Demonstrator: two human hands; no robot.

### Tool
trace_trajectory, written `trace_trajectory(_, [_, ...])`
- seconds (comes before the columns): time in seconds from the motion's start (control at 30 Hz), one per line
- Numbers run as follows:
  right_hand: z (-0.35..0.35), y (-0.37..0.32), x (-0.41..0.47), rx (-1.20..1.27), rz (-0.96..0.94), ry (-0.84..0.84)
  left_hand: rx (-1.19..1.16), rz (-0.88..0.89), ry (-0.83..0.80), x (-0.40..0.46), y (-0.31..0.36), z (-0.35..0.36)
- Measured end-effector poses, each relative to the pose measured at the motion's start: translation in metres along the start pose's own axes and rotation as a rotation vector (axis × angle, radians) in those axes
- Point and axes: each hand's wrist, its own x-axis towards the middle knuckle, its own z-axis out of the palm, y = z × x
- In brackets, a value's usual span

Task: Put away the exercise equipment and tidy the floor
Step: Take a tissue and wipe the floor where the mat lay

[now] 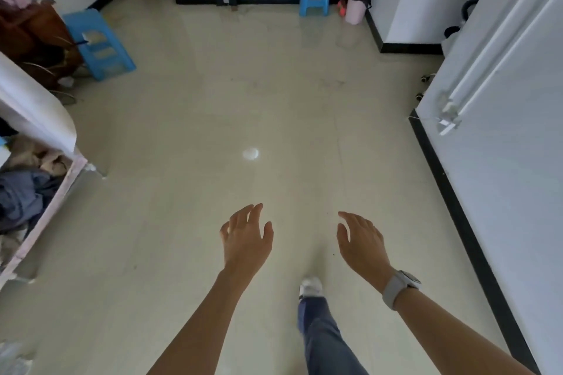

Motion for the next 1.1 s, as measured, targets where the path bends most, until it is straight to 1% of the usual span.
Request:
trace_trajectory(0.13, [-0.008, -0.006, 0.135, 0.008, 0.034, 0.017, 0.024, 0.007, 0.001, 0.137, 0.015, 0.001])
trace_trajectory(0.23, [-0.025, -0.017, 0.242, -0.012, 0.061, -0.014, 0.006, -0.009, -0.02, 0.244, 0.042, -0.009])
trace_trajectory(0.33, [-0.053, -0.043, 0.352, -0.046, 0.045, -0.01, 0.021, 0.042, -0.003, 0.35, 0.072, -0.031])
trace_trajectory(0.43, [-0.074, -0.071, 0.443, -0.038, 0.011, -0.004, 0.011, 0.045, 0.019, 0.441, 0.089, -0.051])
trace_trajectory(0.6, [-0.078, -0.103, 0.597, -0.045, -0.035, -0.012, -0.023, -0.027, 0.006, 0.589, 0.089, -0.057])
trace_trajectory(0.8, [-0.072, -0.155, 0.811, -0.079, -0.023, -0.02, -0.003, -0.066, -0.001, 0.808, 0.07, -0.069])
trace_trajectory(0.9, [-0.092, -0.192, 0.913, -0.088, -0.059, -0.013, 0.022, -0.037, 0.019, 0.923, 0.073, -0.095])
trace_trajectory(0.97, [-0.111, -0.209, 0.978, -0.082, -0.099, 0.032, 0.035, -0.008, 0.031, 0.993, 0.085, -0.111])
trace_trajectory(1.1, [-0.135, -0.217, 1.086, -0.022, -0.07, 0.113, 0.08, 0.087, -0.009, 1.112, 0.115, -0.115])
